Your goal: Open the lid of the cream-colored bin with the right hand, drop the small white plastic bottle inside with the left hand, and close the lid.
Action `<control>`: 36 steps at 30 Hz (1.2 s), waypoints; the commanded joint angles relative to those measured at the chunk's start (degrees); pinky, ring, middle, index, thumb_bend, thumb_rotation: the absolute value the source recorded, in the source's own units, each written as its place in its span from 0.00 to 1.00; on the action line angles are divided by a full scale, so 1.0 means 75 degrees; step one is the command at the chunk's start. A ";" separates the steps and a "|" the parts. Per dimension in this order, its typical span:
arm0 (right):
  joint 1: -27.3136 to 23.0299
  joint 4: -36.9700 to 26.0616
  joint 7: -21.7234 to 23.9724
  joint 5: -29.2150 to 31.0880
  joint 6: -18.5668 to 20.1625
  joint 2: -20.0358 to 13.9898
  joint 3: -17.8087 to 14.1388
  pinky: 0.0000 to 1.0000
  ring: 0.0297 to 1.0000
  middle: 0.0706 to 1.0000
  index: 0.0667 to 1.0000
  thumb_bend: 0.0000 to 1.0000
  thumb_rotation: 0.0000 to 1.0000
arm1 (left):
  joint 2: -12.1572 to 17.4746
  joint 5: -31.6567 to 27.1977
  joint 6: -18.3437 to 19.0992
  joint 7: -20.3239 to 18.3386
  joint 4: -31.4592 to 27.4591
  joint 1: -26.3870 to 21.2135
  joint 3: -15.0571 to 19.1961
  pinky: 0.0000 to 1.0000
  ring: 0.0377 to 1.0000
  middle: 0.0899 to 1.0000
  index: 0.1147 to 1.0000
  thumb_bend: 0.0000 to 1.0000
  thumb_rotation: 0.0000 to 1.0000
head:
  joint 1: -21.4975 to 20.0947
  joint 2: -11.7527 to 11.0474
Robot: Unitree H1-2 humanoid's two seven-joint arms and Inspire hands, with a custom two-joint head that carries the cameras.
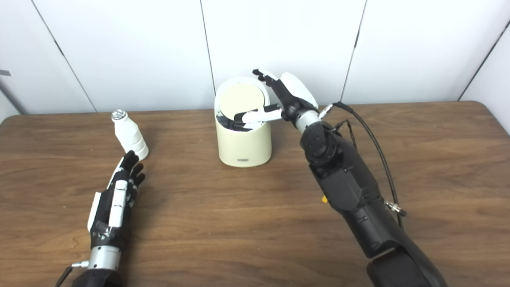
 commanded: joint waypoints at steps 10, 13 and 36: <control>-0.0351 -0.0027 -0.0223 -0.0148 -0.0120 -0.0032 -0.0081 0.90 0.89 0.89 0.89 0.77 0.52 | -0.0162 -0.0026 -0.0179 -0.0026 0.0170 0.0179 -0.0155 0.97 0.97 0.98 0.97 0.52 0.81 | 0.0011 0.0042; -0.0359 0.0007 -0.0231 -0.0127 -0.0171 -0.0054 -0.0098 0.89 0.88 0.89 0.89 0.78 0.52 | -0.0166 -0.0048 -0.0198 -0.0034 0.0184 0.0170 -0.0155 0.97 0.97 0.97 0.97 0.51 0.81 | 0.0021 0.0053; -0.0267 -0.0333 -0.0075 -0.0131 -0.0228 -0.0293 -0.0158 0.81 0.86 0.88 0.88 0.88 0.53 | -0.0206 0.0025 -0.0189 0.0079 0.0168 0.0155 -0.0120 0.95 0.96 0.97 0.97 0.52 0.82 | 0.0054 0.0125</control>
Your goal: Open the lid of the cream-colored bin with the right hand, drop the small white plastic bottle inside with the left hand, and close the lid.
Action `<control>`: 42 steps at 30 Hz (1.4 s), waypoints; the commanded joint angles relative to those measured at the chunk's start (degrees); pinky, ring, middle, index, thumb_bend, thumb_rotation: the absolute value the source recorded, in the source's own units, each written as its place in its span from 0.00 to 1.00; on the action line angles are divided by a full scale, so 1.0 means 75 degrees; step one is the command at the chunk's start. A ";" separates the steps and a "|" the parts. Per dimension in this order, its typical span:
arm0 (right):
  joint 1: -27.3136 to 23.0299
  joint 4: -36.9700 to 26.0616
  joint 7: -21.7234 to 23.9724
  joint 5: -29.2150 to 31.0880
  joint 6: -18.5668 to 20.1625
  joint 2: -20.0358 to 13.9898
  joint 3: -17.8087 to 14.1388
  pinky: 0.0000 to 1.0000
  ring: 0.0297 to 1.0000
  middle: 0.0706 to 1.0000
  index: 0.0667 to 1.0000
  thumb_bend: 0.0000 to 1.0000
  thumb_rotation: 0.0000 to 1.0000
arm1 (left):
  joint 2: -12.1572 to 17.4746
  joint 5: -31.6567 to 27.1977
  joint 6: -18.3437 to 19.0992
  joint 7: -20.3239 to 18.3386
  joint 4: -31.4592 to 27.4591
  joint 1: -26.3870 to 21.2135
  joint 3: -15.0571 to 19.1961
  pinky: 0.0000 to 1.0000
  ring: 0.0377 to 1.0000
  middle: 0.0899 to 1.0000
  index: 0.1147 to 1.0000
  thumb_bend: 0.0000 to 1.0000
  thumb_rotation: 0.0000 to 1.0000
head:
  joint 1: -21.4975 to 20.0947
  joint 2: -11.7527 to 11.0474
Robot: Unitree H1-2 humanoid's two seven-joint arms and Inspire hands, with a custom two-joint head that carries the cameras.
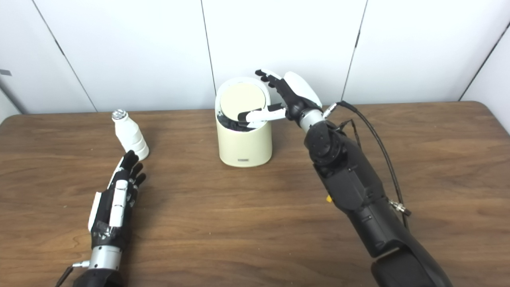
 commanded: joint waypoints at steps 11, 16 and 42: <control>-0.0386 -0.0417 -0.0089 0.0063 -0.0061 0.0047 -0.0264 0.78 0.86 0.88 0.88 0.88 0.54 | -0.0179 0.0022 -0.0114 0.0068 0.0104 0.0172 -0.0102 0.94 0.96 0.96 0.97 0.51 0.82 | 0.0002 0.0029; -0.0436 -0.0511 -0.0091 0.0202 -0.0010 0.0187 -0.0401 0.77 0.86 0.88 0.88 0.84 0.51 | -0.0148 -0.0033 -0.0198 0.0016 0.0188 0.0151 -0.0093 0.95 0.96 0.97 0.97 0.51 0.82 | -0.0010 0.0027; -0.0729 0.0013 -0.0043 0.0011 0.0055 0.0222 -0.0223 0.83 0.87 0.89 0.88 0.85 0.51 | -0.0208 -0.0026 -0.0153 0.0043 0.0127 0.0161 -0.0108 0.94 0.96 0.97 0.96 0.52 0.79 | 0.0039 0.0056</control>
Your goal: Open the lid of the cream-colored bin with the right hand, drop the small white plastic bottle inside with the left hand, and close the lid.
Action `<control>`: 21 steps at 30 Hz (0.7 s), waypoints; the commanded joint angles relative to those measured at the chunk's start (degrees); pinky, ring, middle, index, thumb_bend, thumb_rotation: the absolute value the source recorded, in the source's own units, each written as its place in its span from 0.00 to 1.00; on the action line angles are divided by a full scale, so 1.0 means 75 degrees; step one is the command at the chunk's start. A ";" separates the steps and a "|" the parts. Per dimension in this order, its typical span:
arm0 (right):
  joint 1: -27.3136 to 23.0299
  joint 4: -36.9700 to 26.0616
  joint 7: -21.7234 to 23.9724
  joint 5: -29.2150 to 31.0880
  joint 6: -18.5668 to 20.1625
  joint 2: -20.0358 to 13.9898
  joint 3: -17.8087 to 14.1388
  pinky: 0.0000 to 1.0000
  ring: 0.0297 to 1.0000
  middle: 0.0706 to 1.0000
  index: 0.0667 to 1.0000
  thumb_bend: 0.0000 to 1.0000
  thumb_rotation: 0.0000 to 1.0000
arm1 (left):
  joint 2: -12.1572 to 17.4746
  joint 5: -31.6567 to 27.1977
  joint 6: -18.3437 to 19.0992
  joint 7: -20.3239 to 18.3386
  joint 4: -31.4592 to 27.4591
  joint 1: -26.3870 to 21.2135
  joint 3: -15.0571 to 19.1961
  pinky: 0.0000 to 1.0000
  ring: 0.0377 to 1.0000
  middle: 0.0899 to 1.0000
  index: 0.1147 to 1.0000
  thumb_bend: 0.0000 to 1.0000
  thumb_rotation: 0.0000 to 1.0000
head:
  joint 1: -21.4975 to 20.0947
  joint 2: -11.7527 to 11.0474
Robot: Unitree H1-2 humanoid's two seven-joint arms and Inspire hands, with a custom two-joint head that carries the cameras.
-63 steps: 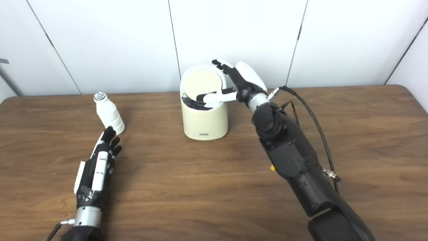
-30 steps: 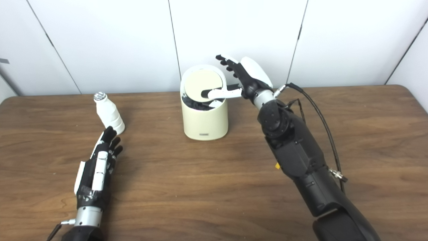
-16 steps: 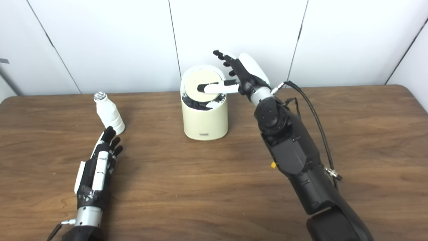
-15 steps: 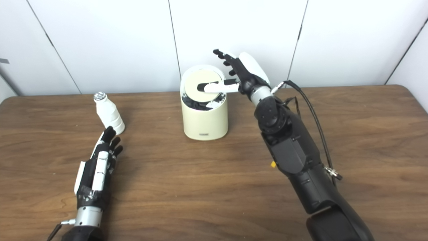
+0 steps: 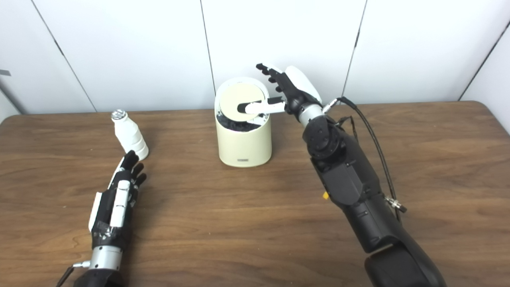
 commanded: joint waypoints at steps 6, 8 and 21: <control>-0.0518 -0.0069 -0.0063 -0.0113 -0.0190 -0.0072 0.0108 0.86 0.88 0.89 0.88 0.90 0.52 | -0.0165 -0.0050 -0.0169 0.0008 0.0154 0.0156 -0.0107 0.95 0.97 0.97 0.97 0.51 0.79 | -0.0010 0.0024; -0.0521 -0.0056 -0.0049 -0.0120 -0.0207 -0.0085 0.0135 0.86 0.88 0.89 0.88 0.89 0.50 | -0.0174 -0.0013 -0.0145 0.0037 0.0148 0.0155 -0.0105 0.94 0.96 0.97 0.96 0.51 0.79 | -0.0004 0.0025; -0.0601 -0.0013 0.0072 -0.0137 -0.0227 -0.0222 0.0224 0.93 0.91 0.90 0.89 0.87 0.30 | -0.0243 0.0019 -0.0094 0.0095 0.0062 0.0180 -0.0112 0.95 0.97 0.98 0.97 0.50 0.81 | 0.0009 0.0084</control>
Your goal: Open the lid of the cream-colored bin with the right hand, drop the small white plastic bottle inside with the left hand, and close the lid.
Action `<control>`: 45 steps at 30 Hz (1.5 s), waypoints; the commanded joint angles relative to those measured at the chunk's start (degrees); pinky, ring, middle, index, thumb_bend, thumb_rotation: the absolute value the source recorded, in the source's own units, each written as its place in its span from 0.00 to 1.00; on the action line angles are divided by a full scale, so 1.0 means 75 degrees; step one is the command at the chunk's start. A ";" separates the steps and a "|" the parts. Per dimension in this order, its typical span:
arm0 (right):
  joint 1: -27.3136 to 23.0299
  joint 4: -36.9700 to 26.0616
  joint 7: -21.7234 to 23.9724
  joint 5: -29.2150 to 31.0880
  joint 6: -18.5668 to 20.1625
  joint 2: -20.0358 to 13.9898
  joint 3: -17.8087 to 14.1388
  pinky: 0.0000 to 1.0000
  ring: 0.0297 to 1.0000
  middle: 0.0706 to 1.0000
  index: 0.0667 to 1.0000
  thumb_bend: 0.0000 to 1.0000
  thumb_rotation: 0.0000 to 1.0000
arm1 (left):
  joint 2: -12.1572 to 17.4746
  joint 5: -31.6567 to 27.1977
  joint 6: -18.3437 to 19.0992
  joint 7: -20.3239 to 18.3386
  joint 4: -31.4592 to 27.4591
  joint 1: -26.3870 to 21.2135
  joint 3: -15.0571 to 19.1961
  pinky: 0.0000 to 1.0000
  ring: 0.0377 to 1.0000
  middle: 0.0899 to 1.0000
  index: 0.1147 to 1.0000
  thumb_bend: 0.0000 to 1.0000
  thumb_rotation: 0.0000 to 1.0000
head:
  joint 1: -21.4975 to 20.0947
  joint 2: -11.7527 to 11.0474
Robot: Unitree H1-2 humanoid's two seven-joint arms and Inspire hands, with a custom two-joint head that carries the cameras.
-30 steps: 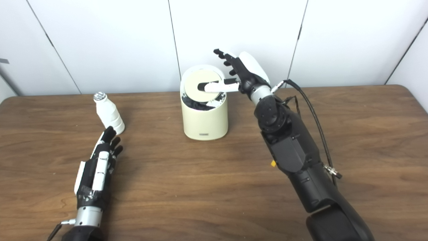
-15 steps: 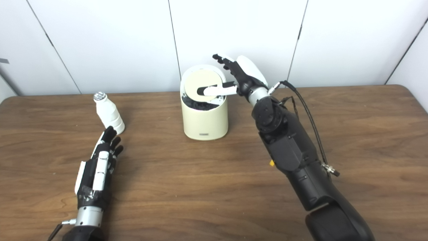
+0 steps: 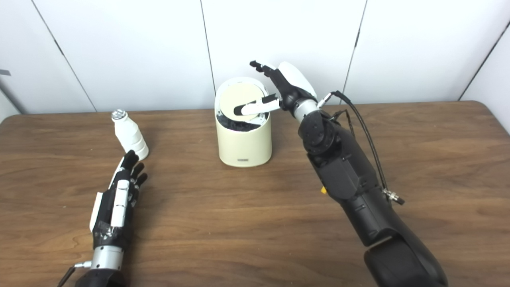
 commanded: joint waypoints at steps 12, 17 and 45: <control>-0.0333 -0.0021 -0.0018 -0.0162 -0.0213 -0.0219 0.0095 0.90 0.90 0.89 0.88 0.87 0.15 | -0.0173 0.0023 -0.0091 0.0062 0.0059 0.0153 -0.0106 0.94 0.95 0.96 0.96 0.54 0.74 | 0.0011 0.0034; -0.0308 -0.0073 0.0002 -0.0078 -0.0128 -0.0188 0.0022 0.90 0.89 0.89 0.88 0.85 0.25 | -0.0162 -0.0018 -0.0098 0.0021 0.0056 0.0165 -0.0109 0.95 0.96 0.97 0.97 0.54 0.74 | 0.0011 0.0034; 0.1430 -0.2844 0.0233 0.1429 0.0819 -0.0448 -0.1518 0.80 0.87 0.88 0.86 0.61 0.67 | -0.0017 -0.0109 -0.0108 -0.0031 0.0146 0.0133 -0.0032 0.94 0.96 0.97 0.96 0.56 0.73 | -0.0073 0.0000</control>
